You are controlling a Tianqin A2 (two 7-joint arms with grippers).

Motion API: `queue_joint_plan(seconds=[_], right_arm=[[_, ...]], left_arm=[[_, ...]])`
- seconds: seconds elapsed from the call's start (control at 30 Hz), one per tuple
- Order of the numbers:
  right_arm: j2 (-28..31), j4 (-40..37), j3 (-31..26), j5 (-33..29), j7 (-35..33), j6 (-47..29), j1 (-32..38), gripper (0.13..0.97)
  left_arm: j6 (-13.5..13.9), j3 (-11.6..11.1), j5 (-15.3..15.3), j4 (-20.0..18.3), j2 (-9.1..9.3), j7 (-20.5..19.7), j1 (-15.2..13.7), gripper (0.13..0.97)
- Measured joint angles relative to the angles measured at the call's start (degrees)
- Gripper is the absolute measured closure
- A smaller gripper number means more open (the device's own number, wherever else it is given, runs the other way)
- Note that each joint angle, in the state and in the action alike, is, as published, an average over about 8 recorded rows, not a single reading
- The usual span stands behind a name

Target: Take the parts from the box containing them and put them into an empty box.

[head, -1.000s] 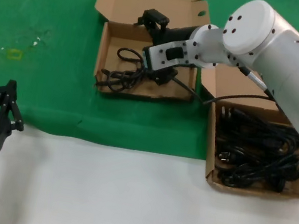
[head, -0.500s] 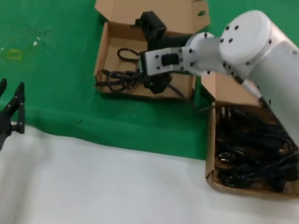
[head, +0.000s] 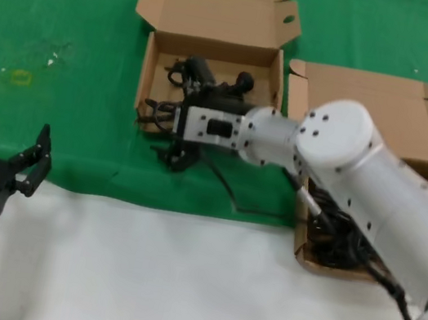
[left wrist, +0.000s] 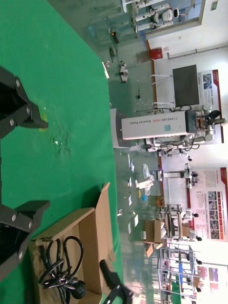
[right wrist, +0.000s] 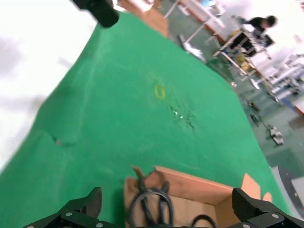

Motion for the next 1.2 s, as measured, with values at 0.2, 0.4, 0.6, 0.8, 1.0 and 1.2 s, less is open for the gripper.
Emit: queue_joint_plan(seconds=[0.2,0.4,0.6,0.8,1.0,1.2], right_arm=[[1.37,5.92,5.28,0.29,3.24,2.66,-6.46,0.129],[2.75,11.85,10.56,0.57,6.48,5.31,-12.93,0.129],[4.12,17.77,15.85,0.85,9.72,7.97,-19.40,0.129],[5.50,23.70,21.14,1.14,12.96,10.63,-25.87,0.129],[6.88,29.63,26.42,1.42,16.20,13.28,-32.34,0.129],[8.27,35.63,31.77,1.71,19.48,15.97,-38.88,0.129]], left_arm=[[0.00,0.00,0.00,0.00,0.00,0.00,0.00,0.564],[0.00,0.00,-0.01,0.00,0.00,0.00,0.00,0.404],[0.00,0.00,-0.01,0.00,0.00,0.00,0.00,0.297],[0.00,0.00,-0.01,0.00,0.00,0.02,0.00,0.208],[0.00,0.00,-0.01,0.00,0.00,0.03,0.00,0.182],[0.00,0.00,-0.01,0.00,0.00,0.03,0.00,0.139]])
